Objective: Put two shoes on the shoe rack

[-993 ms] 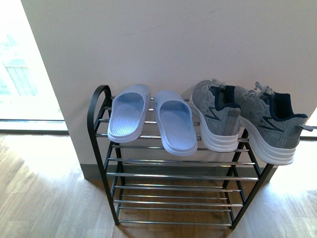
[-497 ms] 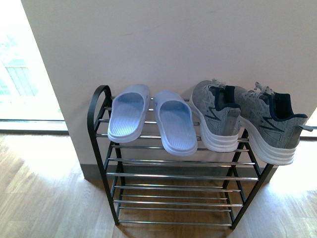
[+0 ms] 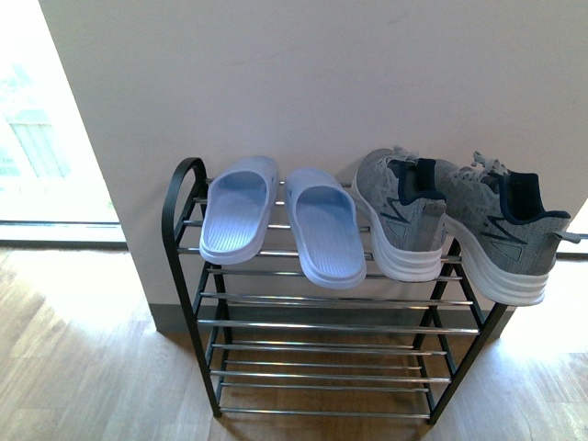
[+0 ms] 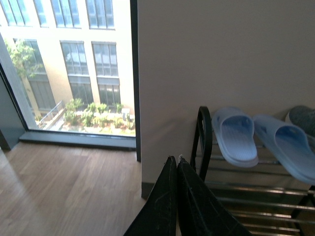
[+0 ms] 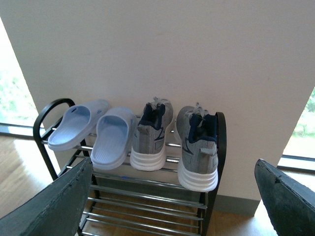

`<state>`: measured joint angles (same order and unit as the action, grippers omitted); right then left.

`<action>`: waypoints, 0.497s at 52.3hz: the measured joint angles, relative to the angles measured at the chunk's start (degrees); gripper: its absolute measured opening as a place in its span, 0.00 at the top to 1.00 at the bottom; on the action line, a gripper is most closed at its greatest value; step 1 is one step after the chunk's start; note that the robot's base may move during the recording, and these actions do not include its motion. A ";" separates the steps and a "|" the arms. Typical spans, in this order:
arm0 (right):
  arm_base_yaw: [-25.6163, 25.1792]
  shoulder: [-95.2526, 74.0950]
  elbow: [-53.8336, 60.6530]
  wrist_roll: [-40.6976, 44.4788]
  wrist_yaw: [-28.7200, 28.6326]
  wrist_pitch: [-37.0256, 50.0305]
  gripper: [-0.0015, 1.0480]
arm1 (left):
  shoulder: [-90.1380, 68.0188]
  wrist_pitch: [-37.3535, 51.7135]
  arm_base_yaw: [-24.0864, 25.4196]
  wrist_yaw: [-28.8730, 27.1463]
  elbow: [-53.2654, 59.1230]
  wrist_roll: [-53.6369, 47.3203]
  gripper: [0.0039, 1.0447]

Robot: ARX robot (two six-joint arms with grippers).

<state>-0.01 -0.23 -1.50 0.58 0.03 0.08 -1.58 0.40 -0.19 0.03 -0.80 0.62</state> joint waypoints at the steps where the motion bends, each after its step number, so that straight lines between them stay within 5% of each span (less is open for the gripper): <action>1: -0.02 0.00 0.00 0.00 0.00 0.00 0.09 | 0.42 -0.04 0.00 -0.02 0.00 -0.02 0.99; 18: -0.02 -0.02 0.00 0.00 0.00 0.00 0.09 | 0.63 -0.44 0.04 -0.02 0.00 0.02 0.98; 26: 0.00 -0.02 0.00 0.00 0.00 0.00 0.09 | 0.66 -0.44 0.04 -0.02 0.00 0.00 0.73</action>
<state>-0.01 -0.25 -1.50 0.58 0.03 0.08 -0.93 -0.03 -0.14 0.01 -0.80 0.62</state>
